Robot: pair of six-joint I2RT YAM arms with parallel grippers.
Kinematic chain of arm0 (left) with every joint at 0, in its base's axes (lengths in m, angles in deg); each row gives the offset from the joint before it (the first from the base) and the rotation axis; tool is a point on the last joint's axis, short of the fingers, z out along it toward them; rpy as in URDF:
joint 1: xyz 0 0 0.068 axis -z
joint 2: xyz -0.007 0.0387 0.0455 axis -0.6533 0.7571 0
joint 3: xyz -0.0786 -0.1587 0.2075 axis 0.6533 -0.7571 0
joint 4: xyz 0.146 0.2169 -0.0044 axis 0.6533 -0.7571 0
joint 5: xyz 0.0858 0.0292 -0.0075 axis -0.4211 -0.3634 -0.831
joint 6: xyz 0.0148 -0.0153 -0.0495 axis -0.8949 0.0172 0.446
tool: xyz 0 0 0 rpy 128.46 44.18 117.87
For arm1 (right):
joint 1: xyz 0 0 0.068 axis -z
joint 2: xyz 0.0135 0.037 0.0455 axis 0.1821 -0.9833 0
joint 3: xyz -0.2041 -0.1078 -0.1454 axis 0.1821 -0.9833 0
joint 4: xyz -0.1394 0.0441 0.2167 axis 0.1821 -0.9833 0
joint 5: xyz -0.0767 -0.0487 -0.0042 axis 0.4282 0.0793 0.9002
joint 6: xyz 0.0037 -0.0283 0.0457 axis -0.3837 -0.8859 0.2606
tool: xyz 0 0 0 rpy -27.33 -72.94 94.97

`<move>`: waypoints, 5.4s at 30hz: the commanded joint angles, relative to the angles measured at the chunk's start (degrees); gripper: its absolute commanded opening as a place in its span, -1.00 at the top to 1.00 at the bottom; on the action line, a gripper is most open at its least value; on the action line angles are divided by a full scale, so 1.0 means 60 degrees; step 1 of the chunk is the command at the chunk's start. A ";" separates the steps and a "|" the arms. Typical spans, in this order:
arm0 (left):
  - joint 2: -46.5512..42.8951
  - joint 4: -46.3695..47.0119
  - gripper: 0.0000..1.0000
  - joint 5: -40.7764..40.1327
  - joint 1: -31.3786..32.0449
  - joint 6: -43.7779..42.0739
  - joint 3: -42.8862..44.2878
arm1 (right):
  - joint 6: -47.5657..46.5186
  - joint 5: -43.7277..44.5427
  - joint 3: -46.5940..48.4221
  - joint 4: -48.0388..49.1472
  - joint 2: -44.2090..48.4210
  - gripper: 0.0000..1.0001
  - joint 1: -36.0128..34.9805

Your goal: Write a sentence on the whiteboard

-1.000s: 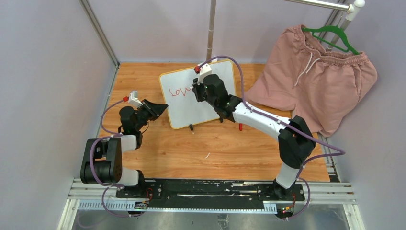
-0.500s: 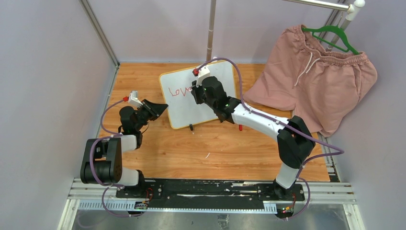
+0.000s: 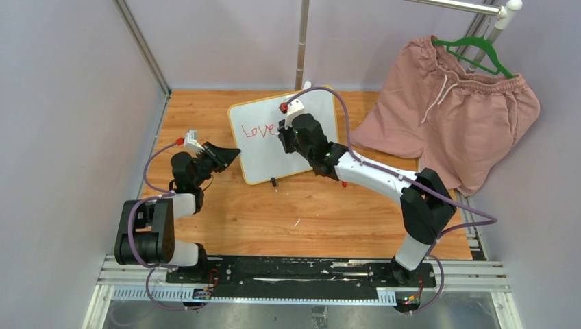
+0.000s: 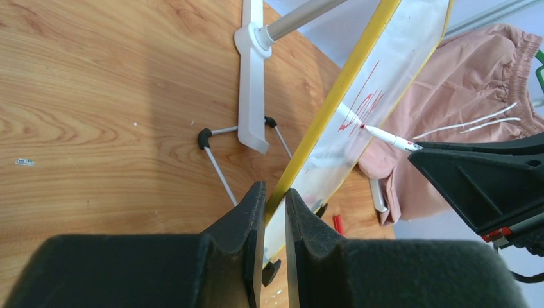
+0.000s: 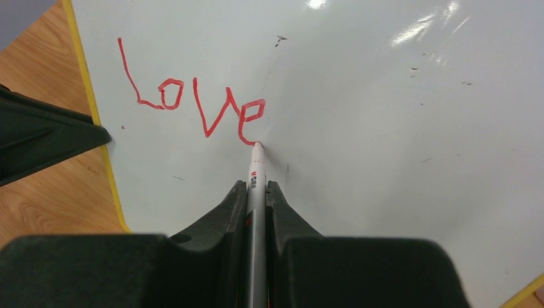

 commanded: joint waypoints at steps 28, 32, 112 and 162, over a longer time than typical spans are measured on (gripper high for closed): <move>-0.0030 -0.0016 1.00 0.0025 0.0073 -0.0201 -0.0015 | 0.0848 -0.0401 -0.3412 0.0365 0.4368 1.00 0.0326; 0.0071 -0.0127 1.00 0.0034 0.0082 -0.0323 0.0070 | 0.0490 -0.0356 -0.4087 -0.0064 0.5475 1.00 0.0326; -0.0253 -0.0514 1.00 -0.0430 0.0097 -0.0484 -0.0122 | 0.0292 -0.3197 -0.1234 -0.1499 0.4585 1.00 0.3095; -0.0313 -0.0551 1.00 -0.0475 0.0101 -0.0499 -0.0116 | -0.0729 -0.2072 0.0087 -0.0582 0.1472 1.00 0.1092</move>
